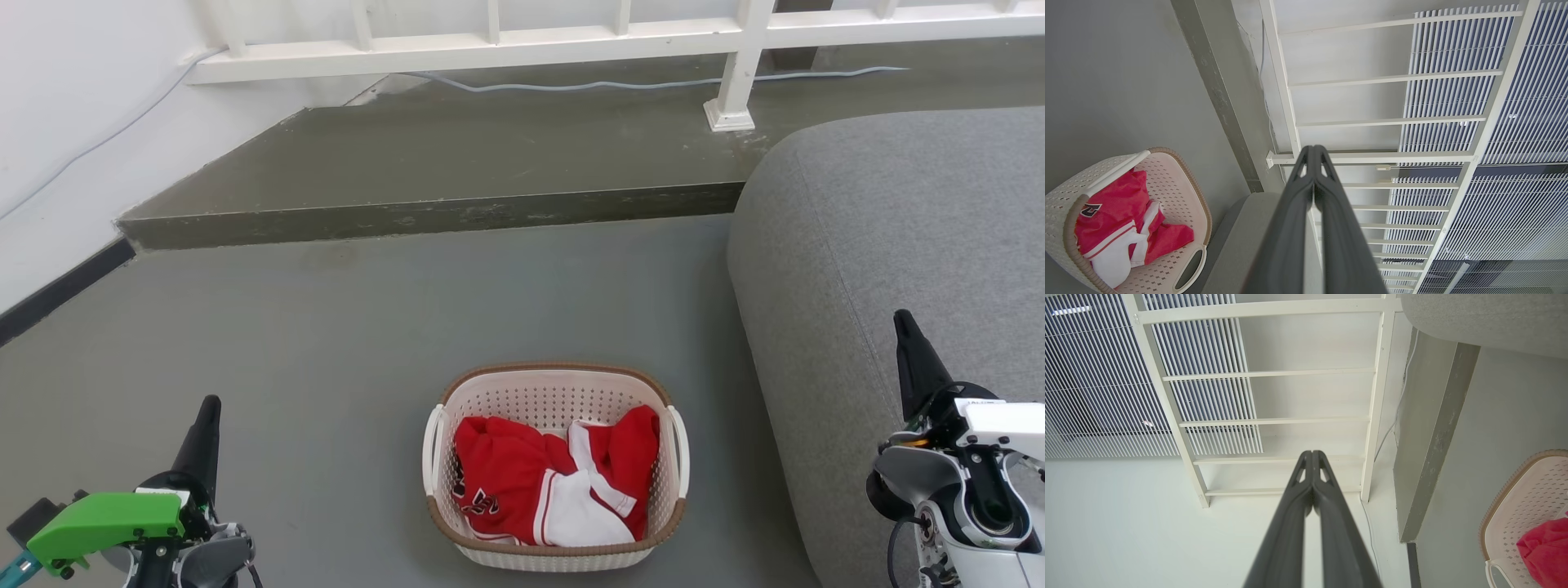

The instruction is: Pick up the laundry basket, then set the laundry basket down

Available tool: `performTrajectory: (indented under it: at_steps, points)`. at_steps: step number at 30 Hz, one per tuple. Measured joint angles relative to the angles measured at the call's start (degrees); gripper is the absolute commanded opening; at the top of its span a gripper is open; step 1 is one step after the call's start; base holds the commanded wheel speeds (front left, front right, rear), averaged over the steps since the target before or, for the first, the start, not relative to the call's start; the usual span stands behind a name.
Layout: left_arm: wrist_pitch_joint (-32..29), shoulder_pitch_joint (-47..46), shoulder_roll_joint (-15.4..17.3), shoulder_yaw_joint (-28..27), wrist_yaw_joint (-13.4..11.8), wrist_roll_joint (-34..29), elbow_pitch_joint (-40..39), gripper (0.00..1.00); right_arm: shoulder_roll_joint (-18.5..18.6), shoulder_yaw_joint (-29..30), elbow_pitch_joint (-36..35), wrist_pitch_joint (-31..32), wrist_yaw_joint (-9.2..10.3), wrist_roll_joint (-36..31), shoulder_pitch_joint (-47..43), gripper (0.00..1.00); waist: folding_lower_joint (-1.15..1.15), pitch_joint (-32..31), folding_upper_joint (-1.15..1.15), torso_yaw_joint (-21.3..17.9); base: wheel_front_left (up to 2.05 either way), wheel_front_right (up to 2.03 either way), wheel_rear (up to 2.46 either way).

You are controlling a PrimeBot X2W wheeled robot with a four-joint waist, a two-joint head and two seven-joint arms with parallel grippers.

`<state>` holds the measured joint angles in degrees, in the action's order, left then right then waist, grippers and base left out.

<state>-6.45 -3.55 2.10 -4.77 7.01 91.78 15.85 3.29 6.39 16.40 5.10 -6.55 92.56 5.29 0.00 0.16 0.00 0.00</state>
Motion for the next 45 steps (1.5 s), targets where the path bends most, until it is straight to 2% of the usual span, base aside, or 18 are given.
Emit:
performTrajectory:
  at_steps: [45]
  points:
    - [0.0,0.0,0.0,0.0,0.0,0.0,0.0,0.0,0.0,0.1,-0.2,0.0,-0.01,0.0,0.0,0.0,0.0,0.0,0.0,0.0,0.0,0.0,0.0]
